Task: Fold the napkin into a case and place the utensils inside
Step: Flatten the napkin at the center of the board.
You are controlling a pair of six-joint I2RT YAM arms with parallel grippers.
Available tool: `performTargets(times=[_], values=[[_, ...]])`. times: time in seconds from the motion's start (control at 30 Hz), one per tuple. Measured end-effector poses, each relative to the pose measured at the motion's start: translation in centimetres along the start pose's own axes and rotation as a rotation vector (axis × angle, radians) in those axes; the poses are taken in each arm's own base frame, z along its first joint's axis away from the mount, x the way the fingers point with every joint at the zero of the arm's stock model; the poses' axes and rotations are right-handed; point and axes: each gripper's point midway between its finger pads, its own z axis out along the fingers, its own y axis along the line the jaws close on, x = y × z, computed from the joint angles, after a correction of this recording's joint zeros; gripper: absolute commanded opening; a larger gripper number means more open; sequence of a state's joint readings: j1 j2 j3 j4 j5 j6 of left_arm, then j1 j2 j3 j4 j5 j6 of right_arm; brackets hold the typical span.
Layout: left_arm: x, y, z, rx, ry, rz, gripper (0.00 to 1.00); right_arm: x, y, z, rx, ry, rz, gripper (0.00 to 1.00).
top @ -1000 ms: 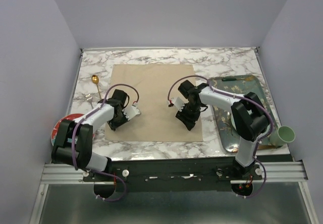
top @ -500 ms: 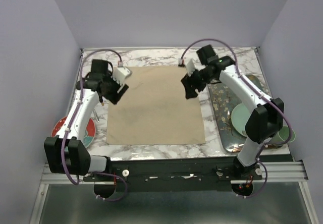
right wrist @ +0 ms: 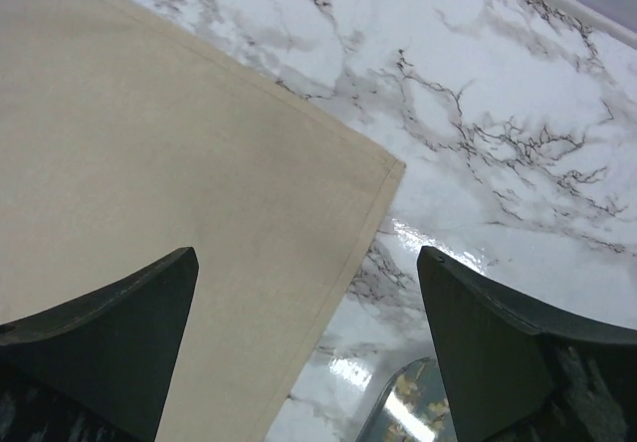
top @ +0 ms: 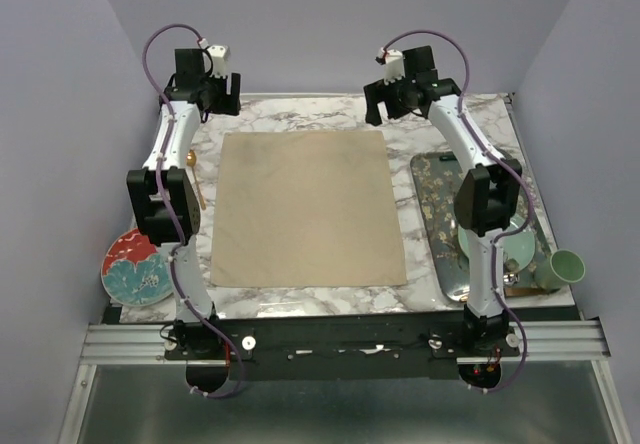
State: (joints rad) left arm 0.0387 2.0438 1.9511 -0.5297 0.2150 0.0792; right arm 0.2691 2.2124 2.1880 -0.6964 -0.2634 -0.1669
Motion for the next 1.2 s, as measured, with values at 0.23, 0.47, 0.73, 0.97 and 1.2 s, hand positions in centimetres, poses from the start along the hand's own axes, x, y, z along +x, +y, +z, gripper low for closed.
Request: performTargets(times=[0.23,0.47,0.73,0.97,1.2], values=[[3.4,2.4,6.2,-0.041,0.074,-0.087,0.54,2.7,-1.4,3.4,0.008,0.058,0.075,1.0],[6.4,3.9,9.2,-0.088,0.134,-0.125,0.47,3.0,-2.6,4.4,0.022,0.044,0.146,1.0],[10.6,4.8,10.5,-0.141,0.247,-0.138,0.52,3.7,-3.3,5.2,0.017,0.047,0.205,1.0],[11.9,5.3,11.7,-0.162,0.293,-0.141,0.51,4.3,-2.8,5.7,-0.017,0.049,0.244,1.0],[12.1,5.0,12.4,-0.156,0.311,-0.143,0.47,5.0,-2.5,5.8,-0.037,0.066,0.269,1.0]])
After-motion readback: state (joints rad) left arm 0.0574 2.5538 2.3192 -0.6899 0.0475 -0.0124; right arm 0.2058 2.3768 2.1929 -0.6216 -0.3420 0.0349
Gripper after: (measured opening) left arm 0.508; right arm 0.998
